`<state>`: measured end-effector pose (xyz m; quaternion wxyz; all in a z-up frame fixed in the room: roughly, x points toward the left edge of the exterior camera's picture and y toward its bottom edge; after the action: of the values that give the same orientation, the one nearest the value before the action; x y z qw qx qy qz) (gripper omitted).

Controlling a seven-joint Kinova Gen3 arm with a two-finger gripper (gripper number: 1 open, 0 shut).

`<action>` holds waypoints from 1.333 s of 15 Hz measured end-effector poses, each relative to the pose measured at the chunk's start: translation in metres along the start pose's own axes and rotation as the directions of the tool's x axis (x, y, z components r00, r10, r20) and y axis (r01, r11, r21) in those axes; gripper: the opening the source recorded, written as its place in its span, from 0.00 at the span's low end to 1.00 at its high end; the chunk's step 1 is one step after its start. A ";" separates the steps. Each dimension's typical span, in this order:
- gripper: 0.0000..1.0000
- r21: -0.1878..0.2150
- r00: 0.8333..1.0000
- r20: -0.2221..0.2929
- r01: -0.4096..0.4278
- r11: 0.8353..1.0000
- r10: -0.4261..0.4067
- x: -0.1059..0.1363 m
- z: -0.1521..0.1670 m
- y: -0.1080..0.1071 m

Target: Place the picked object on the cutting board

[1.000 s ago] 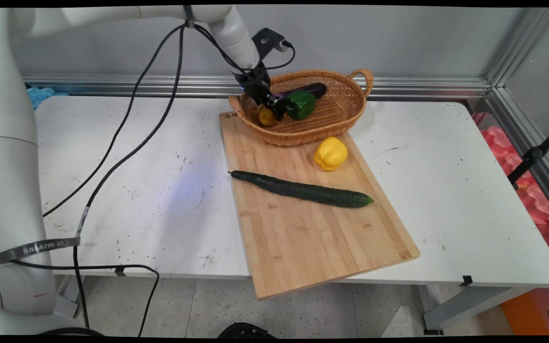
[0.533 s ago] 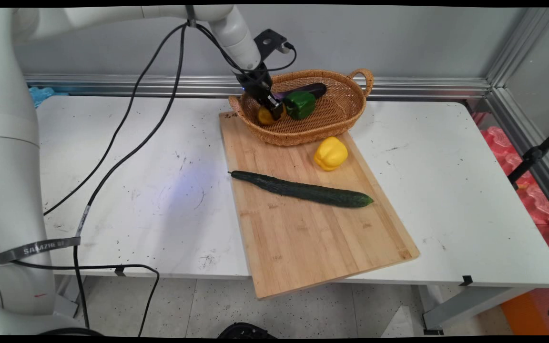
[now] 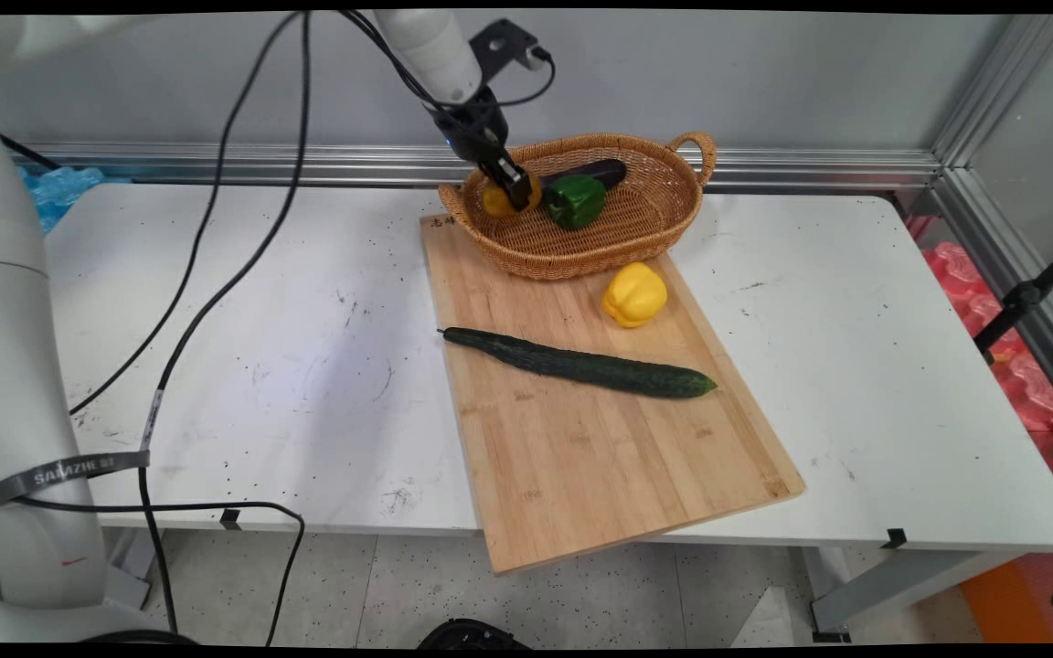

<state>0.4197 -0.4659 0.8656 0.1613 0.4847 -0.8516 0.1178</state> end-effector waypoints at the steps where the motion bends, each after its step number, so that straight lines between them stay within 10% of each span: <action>1: 0.00 -0.002 1.000 -0.004 -0.009 1.000 0.009 0.000 -0.009 0.002; 10: 0.00 -0.059 0.975 -0.046 -0.218 0.974 0.215 -0.013 -0.077 0.029; 20: 0.00 -0.216 0.840 -0.150 -0.543 0.812 0.522 -0.042 -0.117 0.091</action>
<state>0.3800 -0.3459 0.9529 0.2171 0.1972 -0.9534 0.0701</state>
